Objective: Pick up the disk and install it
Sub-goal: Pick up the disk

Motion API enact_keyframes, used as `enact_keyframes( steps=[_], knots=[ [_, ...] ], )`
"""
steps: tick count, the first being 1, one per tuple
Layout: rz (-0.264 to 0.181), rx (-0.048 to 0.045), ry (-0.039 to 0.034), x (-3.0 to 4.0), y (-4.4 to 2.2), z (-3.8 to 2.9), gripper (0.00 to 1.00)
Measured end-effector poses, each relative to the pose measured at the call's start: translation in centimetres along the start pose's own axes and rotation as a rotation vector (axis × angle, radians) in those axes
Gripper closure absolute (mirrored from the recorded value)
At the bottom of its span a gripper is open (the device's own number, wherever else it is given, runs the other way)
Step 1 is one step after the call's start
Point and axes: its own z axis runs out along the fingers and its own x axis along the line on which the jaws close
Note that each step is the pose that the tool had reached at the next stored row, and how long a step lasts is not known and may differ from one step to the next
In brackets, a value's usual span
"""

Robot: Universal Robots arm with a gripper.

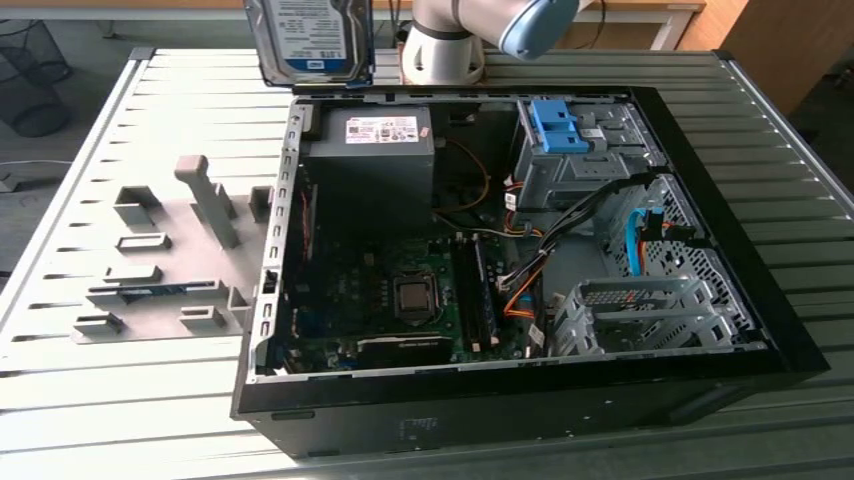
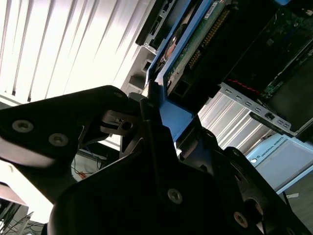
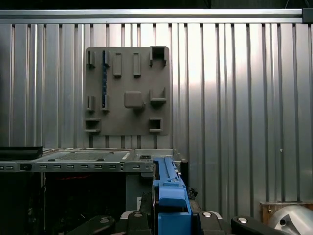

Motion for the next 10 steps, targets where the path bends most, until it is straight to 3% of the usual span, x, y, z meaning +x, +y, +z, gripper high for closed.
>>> enact_keyframes(
  steps=[2, 10],
  knots=[
    [0.000, 0.0000, 0.0000, -0.01, -0.48, -0.01, 0.63],
    [0.000, 0.0000, 0.0000, -0.02, -0.50, -0.01, 0.63]
  ],
)
